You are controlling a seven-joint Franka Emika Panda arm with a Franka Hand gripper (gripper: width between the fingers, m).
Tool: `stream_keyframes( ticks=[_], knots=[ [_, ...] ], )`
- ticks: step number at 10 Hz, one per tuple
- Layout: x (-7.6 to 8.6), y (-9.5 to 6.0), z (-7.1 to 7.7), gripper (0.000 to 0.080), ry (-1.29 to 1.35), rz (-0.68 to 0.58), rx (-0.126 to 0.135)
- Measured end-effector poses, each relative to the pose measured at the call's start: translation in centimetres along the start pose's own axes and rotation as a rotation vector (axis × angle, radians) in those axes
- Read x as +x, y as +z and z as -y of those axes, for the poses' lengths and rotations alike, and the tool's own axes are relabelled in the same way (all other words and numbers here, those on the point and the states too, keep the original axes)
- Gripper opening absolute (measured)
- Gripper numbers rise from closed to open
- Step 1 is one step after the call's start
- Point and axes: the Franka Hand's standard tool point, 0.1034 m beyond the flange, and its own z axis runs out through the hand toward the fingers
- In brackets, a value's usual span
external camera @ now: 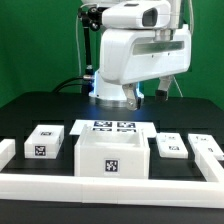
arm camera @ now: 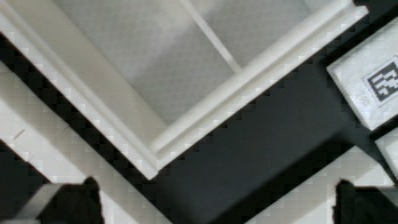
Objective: Assemble cabinet
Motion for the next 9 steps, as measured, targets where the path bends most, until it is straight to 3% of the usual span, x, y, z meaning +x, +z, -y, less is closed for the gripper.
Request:
stream_keyframes(
  ticks=[5,7,9],
  knots=[
    [-0.1,0.1,0.0,0.0650,0.001,0.001,0.001],
    [-1.8,0.8,0.5,0.0650,-0.105,0.010,0.007],
    [-3.1,1.6,2.2,0.0650,-0.251,-0.001,-0.019]
  ],
)
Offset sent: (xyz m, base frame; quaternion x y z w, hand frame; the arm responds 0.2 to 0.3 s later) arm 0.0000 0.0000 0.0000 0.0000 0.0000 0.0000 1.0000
